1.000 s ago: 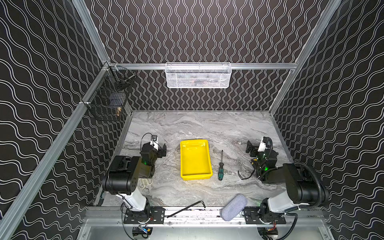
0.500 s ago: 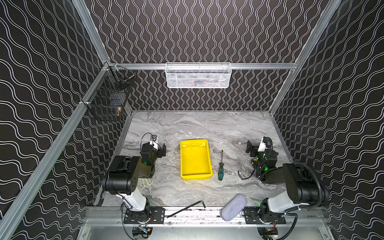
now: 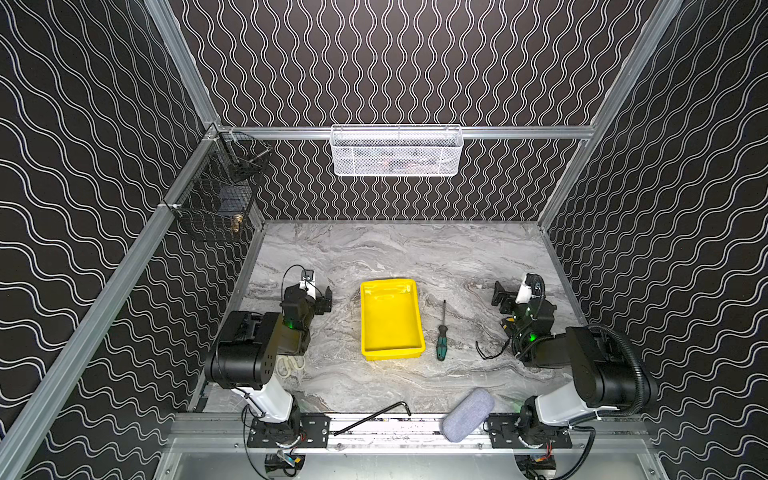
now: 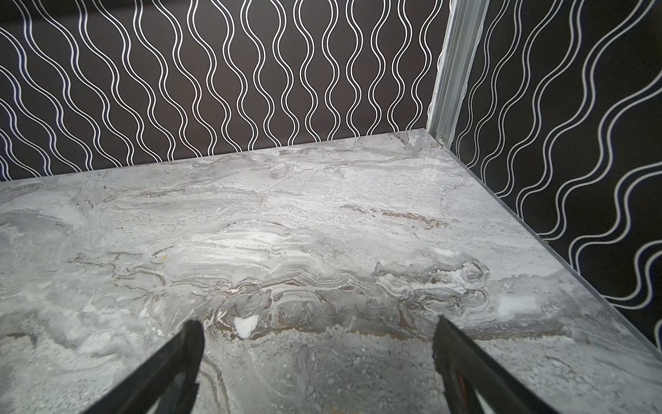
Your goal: Put the screwdriver in the bin
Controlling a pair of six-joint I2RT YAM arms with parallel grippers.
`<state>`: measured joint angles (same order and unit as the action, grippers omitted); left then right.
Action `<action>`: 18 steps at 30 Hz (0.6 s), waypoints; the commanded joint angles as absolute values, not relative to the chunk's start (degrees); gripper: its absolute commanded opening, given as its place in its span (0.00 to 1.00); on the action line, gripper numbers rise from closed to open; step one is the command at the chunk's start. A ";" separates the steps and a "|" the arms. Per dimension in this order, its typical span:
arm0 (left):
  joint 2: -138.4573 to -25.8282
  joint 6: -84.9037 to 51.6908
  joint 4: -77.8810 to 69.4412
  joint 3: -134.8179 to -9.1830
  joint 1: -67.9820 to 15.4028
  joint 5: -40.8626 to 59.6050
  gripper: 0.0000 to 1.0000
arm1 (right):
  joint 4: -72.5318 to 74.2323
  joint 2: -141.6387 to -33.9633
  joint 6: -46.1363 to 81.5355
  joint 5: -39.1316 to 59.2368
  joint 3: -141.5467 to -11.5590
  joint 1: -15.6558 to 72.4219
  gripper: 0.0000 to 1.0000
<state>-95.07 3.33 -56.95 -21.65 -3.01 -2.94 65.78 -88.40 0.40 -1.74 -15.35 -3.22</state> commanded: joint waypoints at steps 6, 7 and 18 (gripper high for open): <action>-89.58 2.00 -54.91 -21.07 -3.07 -8.85 0.99 | 67.22 -88.15 0.04 -1.90 -15.42 -3.25 1.00; -87.62 1.77 -54.09 -20.73 -3.45 -10.86 0.99 | 65.86 -87.51 0.15 -2.14 -15.82 -3.28 1.00; -58.61 -19.41 -5.44 -38.22 -5.70 -17.30 0.99 | 27.42 -61.83 10.18 -1.30 -27.60 -3.25 0.99</action>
